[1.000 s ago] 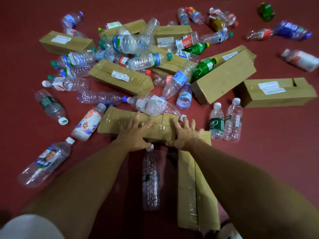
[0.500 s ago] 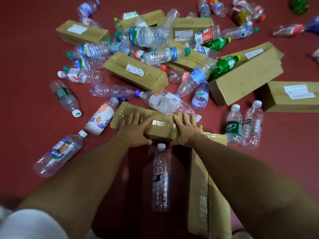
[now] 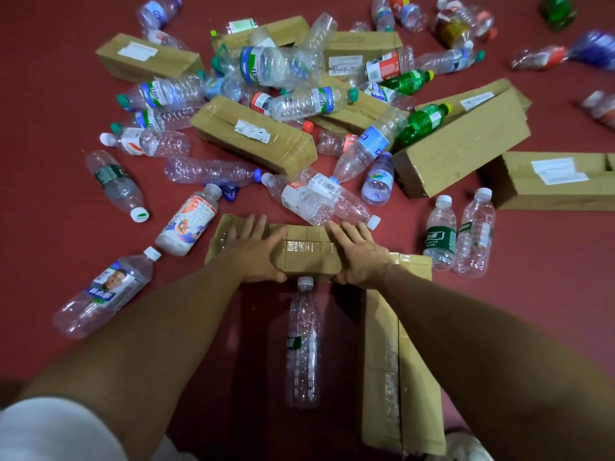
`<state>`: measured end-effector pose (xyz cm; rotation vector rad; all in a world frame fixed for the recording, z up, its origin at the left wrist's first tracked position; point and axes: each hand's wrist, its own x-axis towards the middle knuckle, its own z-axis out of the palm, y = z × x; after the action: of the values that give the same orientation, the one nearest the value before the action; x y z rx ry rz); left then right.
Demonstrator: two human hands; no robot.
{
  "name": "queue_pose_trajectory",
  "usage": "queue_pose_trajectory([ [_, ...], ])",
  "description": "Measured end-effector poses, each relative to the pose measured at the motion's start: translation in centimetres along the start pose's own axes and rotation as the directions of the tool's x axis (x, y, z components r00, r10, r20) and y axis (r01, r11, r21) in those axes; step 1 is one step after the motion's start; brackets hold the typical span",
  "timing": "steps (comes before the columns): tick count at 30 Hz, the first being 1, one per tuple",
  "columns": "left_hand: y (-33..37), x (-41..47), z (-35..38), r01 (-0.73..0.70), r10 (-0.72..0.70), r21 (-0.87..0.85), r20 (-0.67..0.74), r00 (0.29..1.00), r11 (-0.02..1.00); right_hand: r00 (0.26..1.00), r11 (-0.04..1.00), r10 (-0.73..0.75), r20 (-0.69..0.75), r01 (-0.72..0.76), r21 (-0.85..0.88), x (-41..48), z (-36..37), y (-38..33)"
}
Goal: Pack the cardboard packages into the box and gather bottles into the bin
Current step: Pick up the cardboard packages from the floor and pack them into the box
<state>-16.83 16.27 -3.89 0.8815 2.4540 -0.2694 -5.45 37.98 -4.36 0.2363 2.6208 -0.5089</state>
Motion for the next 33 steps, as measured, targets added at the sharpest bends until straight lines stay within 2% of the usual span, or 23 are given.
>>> queue_pose_trajectory([
  [4,0.0,-0.6,0.4,-0.019,0.017,0.041,0.036,0.999,0.999,1.0,1.0,-0.018,-0.018,0.018,-0.011,-0.5,-0.1,-0.1],
  [15,0.5,-1.3,0.6,-0.007,0.011,0.13,-0.026,1.0,0.991,0.998,0.999,-0.029,-0.055,0.028,-0.024,-1.5,-0.2,-0.4],
  [17,1.1,-1.4,0.5,-0.004,0.002,0.124,0.015,1.0,0.992,0.994,0.999,0.052,-0.096,-0.052,-0.004,-1.6,0.1,-0.5],
  [19,1.9,-1.5,0.6,0.005,-0.01,0.119,0.048,0.999,0.993,0.972,0.98,0.199,-0.122,-0.2,0.0,-2.0,0.4,-0.7],
  [21,2.7,-1.8,0.3,0.017,-0.026,0.116,0.071,0.997,0.993,0.934,0.942,0.334,-0.124,-0.336,0.001,-2.8,0.7,-0.7],
  [24,3.3,-2.1,-0.1,0.05,-0.056,0.068,0.093,0.994,0.996,0.884,0.884,0.462,-0.078,-0.465,-0.034,-4.6,1.6,0.4],
  [27,3.7,-1.7,0.4,0.04,-0.04,0.004,0.121,0.992,0.999,0.799,0.801,0.598,-0.062,-0.598,0.015,-6.4,2.7,1.5],
  [29,4.0,-1.5,1.0,0.017,-0.014,-0.025,0.12,0.993,1.0,0.749,0.75,0.661,-0.047,-0.656,0.088,-7.0,3.2,1.9],
  [33,4.1,-1.7,1.4,-0.003,0.005,-0.025,0.079,0.997,1.0,0.735,0.724,0.678,0.022,-0.673,0.151,-7.2,3.6,1.9],
])
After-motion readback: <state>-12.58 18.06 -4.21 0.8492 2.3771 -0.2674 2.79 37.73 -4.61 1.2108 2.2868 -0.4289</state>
